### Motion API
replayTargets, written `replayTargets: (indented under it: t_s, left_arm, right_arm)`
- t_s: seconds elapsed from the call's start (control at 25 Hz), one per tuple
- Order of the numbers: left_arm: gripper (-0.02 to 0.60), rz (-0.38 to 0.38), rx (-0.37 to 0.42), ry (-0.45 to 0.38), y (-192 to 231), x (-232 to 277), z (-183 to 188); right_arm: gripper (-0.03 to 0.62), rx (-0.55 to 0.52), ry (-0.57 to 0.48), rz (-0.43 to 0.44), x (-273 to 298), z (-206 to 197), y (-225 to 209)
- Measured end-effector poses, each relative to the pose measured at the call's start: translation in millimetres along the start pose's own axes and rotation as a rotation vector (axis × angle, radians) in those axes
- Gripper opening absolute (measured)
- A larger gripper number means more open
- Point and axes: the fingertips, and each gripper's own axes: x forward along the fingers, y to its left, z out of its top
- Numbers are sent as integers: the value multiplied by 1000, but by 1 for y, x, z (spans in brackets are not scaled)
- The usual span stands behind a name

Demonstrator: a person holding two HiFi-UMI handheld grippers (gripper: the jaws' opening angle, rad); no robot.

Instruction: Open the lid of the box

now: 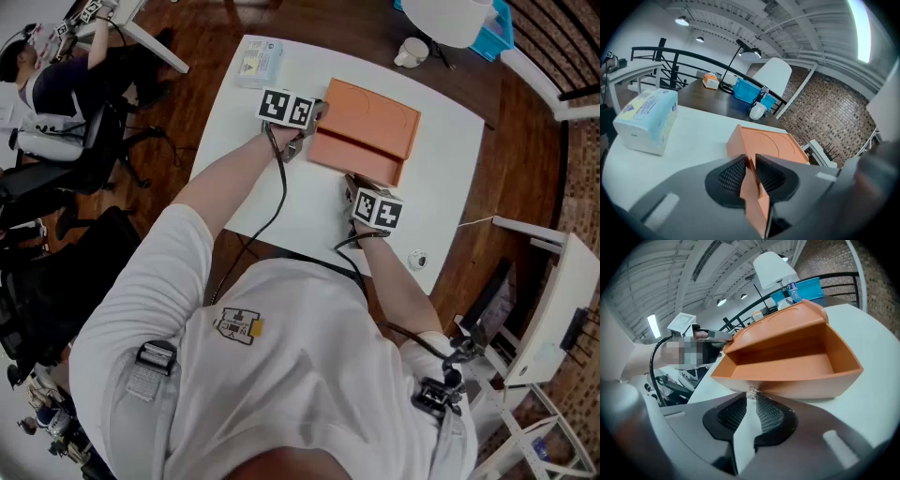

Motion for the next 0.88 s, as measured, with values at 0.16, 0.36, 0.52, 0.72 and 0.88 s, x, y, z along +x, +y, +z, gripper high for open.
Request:
replayTargets:
  t_s: [0.16, 0.36, 0.52, 0.72, 0.88]
  left_arm:
    - [66, 8, -28, -19, 0, -2, -1]
    - [64, 12, -43, -25, 0, -2, -2]
    - [64, 1, -68, -39, -1, -3, -3]
    - [66, 4, -64, -54, 1, -4, -3]
    - [66, -16, -60, -75, -1, -3, -3]
  right_arm:
    - [60, -11, 13, -2, 1, -1, -1]
    - [58, -25, 82, 11, -2, -17, 7]
    - [58, -17, 84, 25, -9, -44, 18]
    - [58, -44, 75, 24, -12, -44, 18]
    - [60, -30, 74, 28, -10, -46, 13]
